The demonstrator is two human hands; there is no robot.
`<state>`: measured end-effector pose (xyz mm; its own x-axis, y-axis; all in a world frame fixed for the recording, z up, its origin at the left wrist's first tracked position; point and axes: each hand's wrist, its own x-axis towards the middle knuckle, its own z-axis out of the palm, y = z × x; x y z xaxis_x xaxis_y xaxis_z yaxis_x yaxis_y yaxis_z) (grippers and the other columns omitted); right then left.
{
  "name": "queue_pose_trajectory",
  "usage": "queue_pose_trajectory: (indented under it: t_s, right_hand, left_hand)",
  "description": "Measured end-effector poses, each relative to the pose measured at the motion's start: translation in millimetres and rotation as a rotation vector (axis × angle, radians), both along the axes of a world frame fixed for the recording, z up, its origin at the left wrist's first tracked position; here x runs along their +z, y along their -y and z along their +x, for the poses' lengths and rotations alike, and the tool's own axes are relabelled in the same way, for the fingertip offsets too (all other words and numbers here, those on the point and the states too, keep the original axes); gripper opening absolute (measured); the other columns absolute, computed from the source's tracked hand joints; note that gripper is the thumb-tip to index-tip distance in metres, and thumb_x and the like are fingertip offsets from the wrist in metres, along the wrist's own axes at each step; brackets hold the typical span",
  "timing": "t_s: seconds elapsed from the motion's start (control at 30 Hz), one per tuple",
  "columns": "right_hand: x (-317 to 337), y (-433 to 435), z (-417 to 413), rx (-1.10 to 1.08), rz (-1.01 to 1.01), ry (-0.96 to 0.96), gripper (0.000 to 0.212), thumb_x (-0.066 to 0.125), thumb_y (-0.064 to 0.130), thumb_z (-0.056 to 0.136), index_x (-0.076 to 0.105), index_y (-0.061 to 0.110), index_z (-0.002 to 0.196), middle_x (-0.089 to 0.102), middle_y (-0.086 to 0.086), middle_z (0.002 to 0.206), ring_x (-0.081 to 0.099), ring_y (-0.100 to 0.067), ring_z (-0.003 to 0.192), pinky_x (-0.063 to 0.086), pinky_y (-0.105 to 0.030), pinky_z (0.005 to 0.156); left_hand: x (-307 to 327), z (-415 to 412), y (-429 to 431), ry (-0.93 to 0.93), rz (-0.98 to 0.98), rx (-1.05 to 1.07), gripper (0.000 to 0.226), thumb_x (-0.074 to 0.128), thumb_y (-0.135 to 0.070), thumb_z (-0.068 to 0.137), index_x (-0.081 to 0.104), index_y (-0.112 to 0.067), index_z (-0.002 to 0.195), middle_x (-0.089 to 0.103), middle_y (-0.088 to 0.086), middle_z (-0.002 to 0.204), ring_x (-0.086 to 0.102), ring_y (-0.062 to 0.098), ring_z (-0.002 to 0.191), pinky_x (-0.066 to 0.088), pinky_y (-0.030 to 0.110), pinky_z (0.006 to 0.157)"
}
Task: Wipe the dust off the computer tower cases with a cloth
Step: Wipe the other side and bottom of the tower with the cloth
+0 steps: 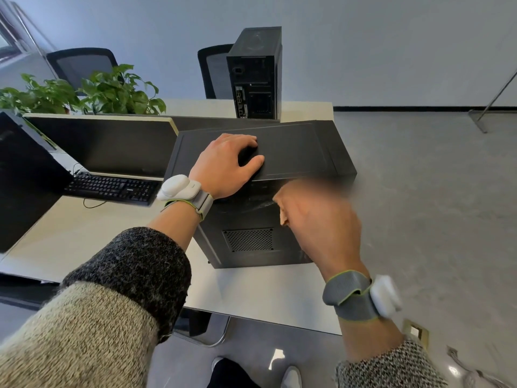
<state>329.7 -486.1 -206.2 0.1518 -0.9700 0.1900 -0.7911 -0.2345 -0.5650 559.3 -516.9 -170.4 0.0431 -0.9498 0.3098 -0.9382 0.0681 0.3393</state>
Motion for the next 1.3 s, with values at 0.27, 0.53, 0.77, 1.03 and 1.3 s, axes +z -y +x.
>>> queue_pose_trajectory:
  t_s: [0.27,0.53,0.77,1.03,1.3]
  right_hand:
    - [-6,1,19,0.045,0.085,-0.039,0.047,0.040,0.052,0.110,0.075,0.021,0.112,0.072,0.000,0.090,0.066,-0.018,0.080,0.057,-0.032,0.070]
    - [1,2,30,0.066,0.031,-0.022,0.044,0.039,0.051,0.110,0.073,0.022,0.114,0.069,0.002,0.089,0.064,-0.017,0.079,0.052,-0.031,0.069]
    - [16,2,28,0.082,-0.052,0.015,0.045,0.042,0.052,0.110,0.076,0.022,0.105,0.068,0.004,0.081,0.063,-0.013,0.071,0.054,-0.028,0.062]
    - [5,-1,34,0.084,0.113,-0.091,0.047,0.041,0.052,0.110,0.075,0.020,0.112,0.071,-0.001,0.091,0.068,-0.020,0.083,0.060,-0.037,0.075]
    - [9,3,37,0.094,0.051,-0.039,0.045,0.040,0.049,0.110,0.075,0.020,0.108,0.068,0.000,0.085,0.064,-0.017,0.077,0.055,-0.033,0.069]
  left_hand:
    - [0,0,-1,0.001,-0.006,0.004,0.046,0.057,-0.053,0.101,0.064,-0.024,0.135,0.061,-0.010,0.144,0.051,0.014,0.135,0.044,0.040,0.112]
    - [1,0,-1,0.005,0.003,0.000,0.046,0.058,-0.052,0.101,0.064,-0.023,0.136,0.061,-0.008,0.145,0.050,0.015,0.136,0.043,0.039,0.113]
    - [-1,0,1,0.007,-0.012,-0.001,0.044,0.058,-0.051,0.100,0.064,-0.024,0.135,0.062,-0.010,0.144,0.051,0.014,0.135,0.044,0.039,0.112]
    - [-1,2,0,0.000,-0.006,0.006,0.046,0.057,-0.053,0.100,0.064,-0.024,0.136,0.062,-0.010,0.144,0.051,0.014,0.136,0.046,0.040,0.112]
    - [-1,1,2,0.002,-0.005,0.008,0.046,0.057,-0.052,0.100,0.065,-0.024,0.135,0.061,-0.010,0.144,0.051,0.014,0.135,0.047,0.041,0.111]
